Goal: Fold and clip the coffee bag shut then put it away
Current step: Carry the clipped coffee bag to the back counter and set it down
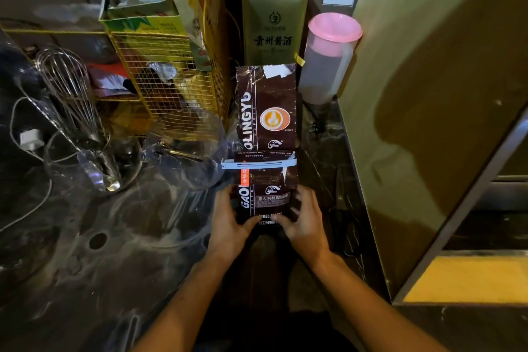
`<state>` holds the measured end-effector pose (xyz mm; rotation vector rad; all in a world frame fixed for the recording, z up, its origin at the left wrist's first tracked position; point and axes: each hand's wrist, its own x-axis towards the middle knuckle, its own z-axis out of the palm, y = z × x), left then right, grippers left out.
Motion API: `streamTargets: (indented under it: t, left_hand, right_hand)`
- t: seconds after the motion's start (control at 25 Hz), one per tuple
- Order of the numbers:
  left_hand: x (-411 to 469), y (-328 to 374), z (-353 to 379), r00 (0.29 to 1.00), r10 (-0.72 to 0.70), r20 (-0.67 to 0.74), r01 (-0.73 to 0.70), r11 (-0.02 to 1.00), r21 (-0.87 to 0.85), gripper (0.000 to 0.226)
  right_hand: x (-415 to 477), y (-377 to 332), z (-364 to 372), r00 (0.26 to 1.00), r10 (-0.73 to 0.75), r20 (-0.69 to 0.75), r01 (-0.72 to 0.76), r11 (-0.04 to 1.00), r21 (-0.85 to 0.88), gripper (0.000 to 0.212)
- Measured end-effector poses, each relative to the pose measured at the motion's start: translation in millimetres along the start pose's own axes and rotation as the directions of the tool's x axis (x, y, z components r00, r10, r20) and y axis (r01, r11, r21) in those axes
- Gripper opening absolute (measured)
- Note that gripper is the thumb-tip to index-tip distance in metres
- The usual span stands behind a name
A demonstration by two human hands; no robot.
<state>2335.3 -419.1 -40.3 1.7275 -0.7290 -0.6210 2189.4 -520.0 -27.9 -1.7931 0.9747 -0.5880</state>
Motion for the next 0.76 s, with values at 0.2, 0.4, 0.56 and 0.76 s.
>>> streamTargets:
  t: [0.2, 0.4, 0.56, 0.76]
  left_hand:
    - [1.5, -8.7, 1.0, 1.000, -0.002, 0.012, 0.002, 1.000, 0.030, 0.087]
    - [0.4, -9.6, 1.5, 1.000, 0.011, 0.025, -0.013, 0.998, 0.066, 0.087]
    - [-4.2, -5.3, 0.7, 0.999, 0.028, 0.034, -0.032, 0.994, 0.105, 0.086]
    - [-22.2, 20.5, -6.5, 0.991, 0.136, 0.001, -0.135, 0.984, 0.114, 0.076]
  right_hand:
    - [0.8, 7.8, 2.4, 1.000, 0.026, 0.007, -0.026, 1.000, 0.010, 0.076]
    - [-2.5, 9.3, 1.0, 0.999, 0.006, 0.038, -0.006, 1.000, -0.009, 0.078]
    - [-8.1, 6.0, -3.7, 0.996, -0.036, 0.076, 0.043, 0.995, -0.092, 0.080]
    - [-24.3, -15.4, -9.1, 1.000, 0.005, 0.025, 0.000, 0.984, -0.176, 0.074]
